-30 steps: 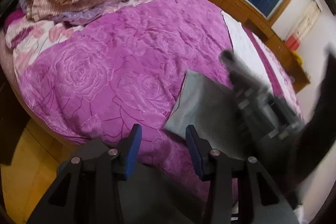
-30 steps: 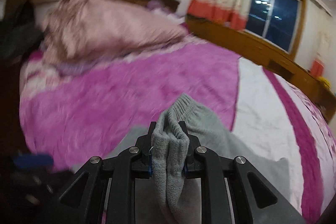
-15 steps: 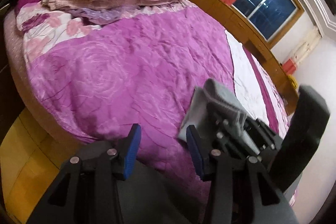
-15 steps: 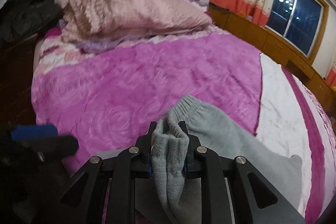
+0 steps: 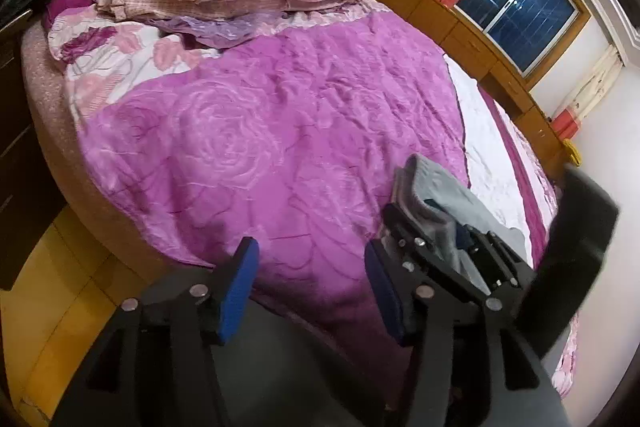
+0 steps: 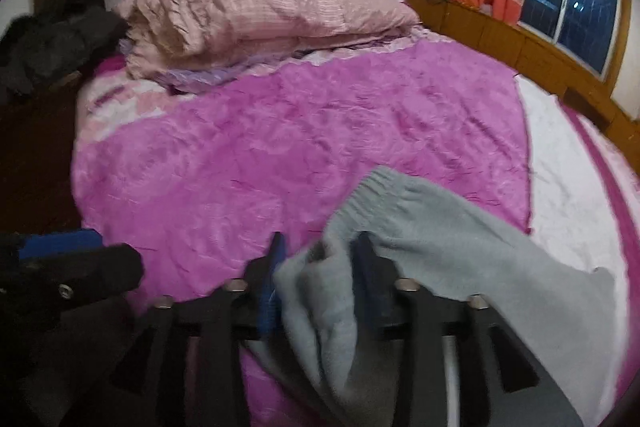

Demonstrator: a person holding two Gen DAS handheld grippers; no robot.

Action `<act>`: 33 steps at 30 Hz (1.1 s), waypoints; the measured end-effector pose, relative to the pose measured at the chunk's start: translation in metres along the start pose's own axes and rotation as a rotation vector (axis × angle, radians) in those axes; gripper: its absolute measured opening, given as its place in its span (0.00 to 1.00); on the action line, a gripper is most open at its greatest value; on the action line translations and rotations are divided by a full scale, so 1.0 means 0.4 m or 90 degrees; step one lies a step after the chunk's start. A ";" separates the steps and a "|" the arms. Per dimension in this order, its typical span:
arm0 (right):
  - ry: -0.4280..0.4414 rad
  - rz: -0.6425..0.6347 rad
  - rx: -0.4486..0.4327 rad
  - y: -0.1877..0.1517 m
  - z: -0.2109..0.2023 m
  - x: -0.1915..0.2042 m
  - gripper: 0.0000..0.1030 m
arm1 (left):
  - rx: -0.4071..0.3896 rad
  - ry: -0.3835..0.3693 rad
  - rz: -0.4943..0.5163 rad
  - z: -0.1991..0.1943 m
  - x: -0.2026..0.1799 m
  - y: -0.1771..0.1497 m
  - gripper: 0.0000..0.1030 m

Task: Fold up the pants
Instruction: 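Fold the held cuff over onto the pants with the right gripper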

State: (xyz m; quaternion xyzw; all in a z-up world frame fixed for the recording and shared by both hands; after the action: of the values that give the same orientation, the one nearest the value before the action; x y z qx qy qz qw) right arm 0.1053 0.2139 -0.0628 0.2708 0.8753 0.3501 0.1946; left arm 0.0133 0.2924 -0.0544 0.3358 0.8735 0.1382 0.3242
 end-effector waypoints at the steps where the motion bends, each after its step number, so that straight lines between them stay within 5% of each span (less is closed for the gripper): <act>1: 0.018 0.010 -0.003 0.004 -0.002 0.006 0.48 | -0.002 0.000 -0.001 -0.007 0.005 0.001 0.58; 5: 0.077 0.069 -0.030 0.010 -0.023 0.000 0.52 | -0.008 -0.040 -0.018 -0.028 0.003 0.004 0.58; 7: 0.155 0.137 -0.065 0.014 -0.056 -0.026 0.52 | -0.006 -0.048 -0.016 -0.035 -0.012 0.001 0.58; 11: 0.251 0.261 -0.143 0.025 -0.160 -0.127 0.56 | -0.006 -0.041 0.058 -0.063 -0.099 -0.006 0.58; 14: 0.265 0.320 -0.181 0.002 -0.240 -0.236 0.65 | -0.038 -0.078 0.124 -0.106 -0.207 0.003 0.58; 19: 0.226 0.388 -0.174 -0.117 -0.323 -0.463 0.66 | -0.039 -0.117 0.230 -0.087 -0.398 -0.010 0.62; 21: 0.248 0.445 -0.170 -0.177 -0.337 -0.535 0.66 | -0.029 -0.138 0.275 -0.059 -0.456 -0.032 0.48; 22: 0.264 0.475 -0.176 -0.209 -0.343 -0.564 0.66 | -0.022 -0.128 0.313 -0.026 -0.489 -0.052 0.30; 24: 0.280 0.515 -0.173 -0.270 -0.348 -0.597 0.59 | -0.009 -0.092 0.340 0.031 -0.513 -0.073 0.21; 26: 0.271 0.514 -0.143 -0.317 -0.345 -0.598 0.25 | 0.005 -0.074 0.317 0.086 -0.504 -0.092 0.13; 28: 0.238 0.490 -0.111 -0.341 -0.338 -0.588 0.12 | 0.021 -0.049 0.301 0.130 -0.478 -0.111 0.10; 33: 0.205 0.433 -0.054 -0.363 -0.305 -0.533 0.06 | 0.067 -0.010 0.291 0.171 -0.414 -0.138 0.03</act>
State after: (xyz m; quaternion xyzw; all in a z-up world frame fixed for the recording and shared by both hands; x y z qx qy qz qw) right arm 0.1571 -0.0664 -0.0520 0.4789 0.7397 0.4688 -0.0620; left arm 0.1243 0.1416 -0.0527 0.5424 0.7782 0.1601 0.2732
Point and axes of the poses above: each gripper's, at about its wrist camera, not at the fingertips, and z roughly the way its jaws point, x to its left, y to its top, the point moved 7 cm from there along z, roughly the way its jaws point, and after that the axes turned 7 degrees about -z, right-handed, at the moved point
